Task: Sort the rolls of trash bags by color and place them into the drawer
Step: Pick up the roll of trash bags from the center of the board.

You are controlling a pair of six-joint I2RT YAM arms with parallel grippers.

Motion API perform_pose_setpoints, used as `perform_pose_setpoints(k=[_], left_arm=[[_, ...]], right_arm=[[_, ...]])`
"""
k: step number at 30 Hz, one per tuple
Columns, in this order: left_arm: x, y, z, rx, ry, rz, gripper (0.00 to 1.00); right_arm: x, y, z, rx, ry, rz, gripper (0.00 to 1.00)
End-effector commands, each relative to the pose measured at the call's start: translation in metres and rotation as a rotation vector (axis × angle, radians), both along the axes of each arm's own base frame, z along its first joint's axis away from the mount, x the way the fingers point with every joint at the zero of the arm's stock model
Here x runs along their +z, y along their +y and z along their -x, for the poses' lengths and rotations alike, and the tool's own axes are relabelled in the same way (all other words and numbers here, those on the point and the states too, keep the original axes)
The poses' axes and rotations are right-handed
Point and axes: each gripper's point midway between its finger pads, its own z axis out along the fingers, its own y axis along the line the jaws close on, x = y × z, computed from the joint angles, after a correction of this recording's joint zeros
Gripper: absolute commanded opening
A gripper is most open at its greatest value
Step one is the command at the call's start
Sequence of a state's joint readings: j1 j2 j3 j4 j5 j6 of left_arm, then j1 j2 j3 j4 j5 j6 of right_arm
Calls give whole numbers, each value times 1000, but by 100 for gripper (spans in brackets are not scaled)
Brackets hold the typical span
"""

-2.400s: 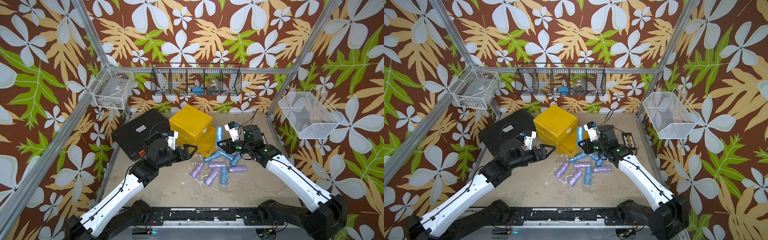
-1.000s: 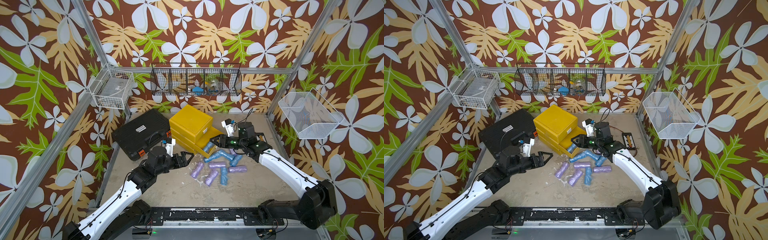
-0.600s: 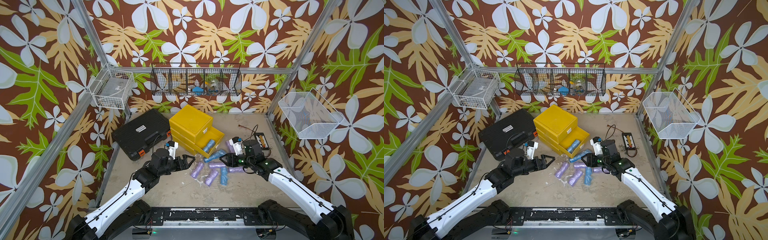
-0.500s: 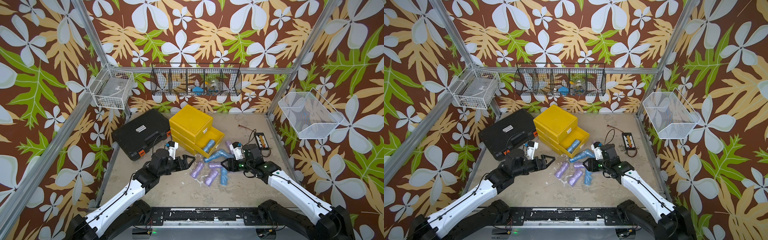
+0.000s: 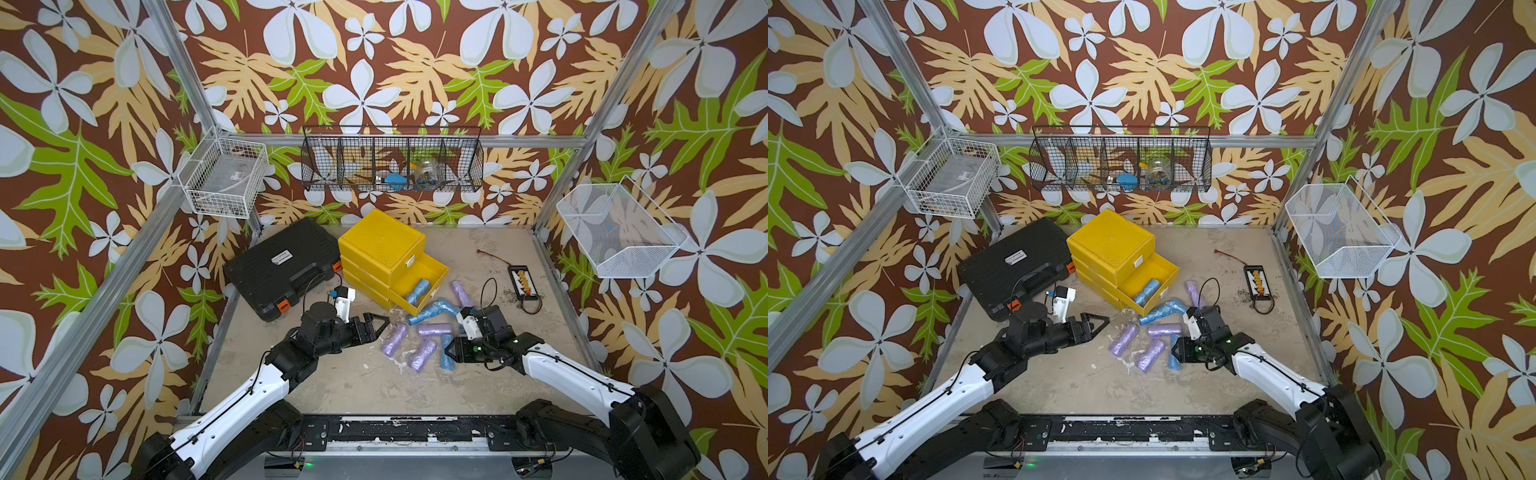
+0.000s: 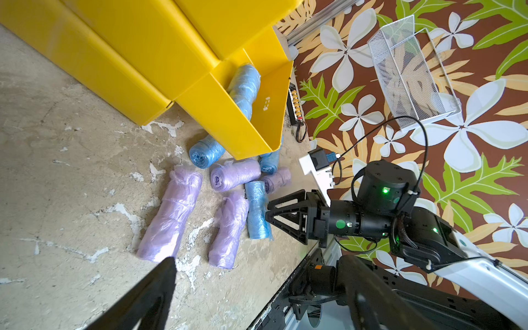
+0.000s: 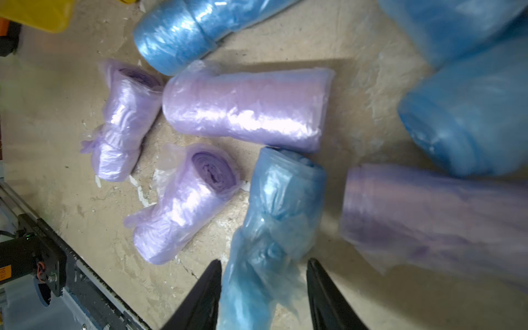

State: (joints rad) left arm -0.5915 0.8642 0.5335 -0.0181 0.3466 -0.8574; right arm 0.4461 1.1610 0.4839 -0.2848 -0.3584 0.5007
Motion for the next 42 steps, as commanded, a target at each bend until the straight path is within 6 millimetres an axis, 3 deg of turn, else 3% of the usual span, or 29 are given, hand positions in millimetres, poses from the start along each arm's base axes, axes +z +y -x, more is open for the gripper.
perform_pose_setpoints(k=[1,13,20,23,29,37,42], left_arm=[[4,-2,0,-10,-21,15,93],[0,-2,2,-12,-12,23,93],[0,-1,2,-6,-11,27,92],[1,0,2,-3,-17,27,92],[4,-1,0,1,-26,34,92],[8,-2,-2,9,-37,70,91],[8,-1,-1,12,-34,75,91]], right_arm=[[1,1,-11,-21,-35,-1,49],[-10,13,-18,-15,-14,-25,39],[-3,15,-21,-26,-25,-40,17],[17,12,-25,-39,-68,-41,14],[82,9,-39,-69,-193,-102,10],[171,47,-70,-77,-299,-378,12],[204,67,-101,-125,-313,-525,15]])
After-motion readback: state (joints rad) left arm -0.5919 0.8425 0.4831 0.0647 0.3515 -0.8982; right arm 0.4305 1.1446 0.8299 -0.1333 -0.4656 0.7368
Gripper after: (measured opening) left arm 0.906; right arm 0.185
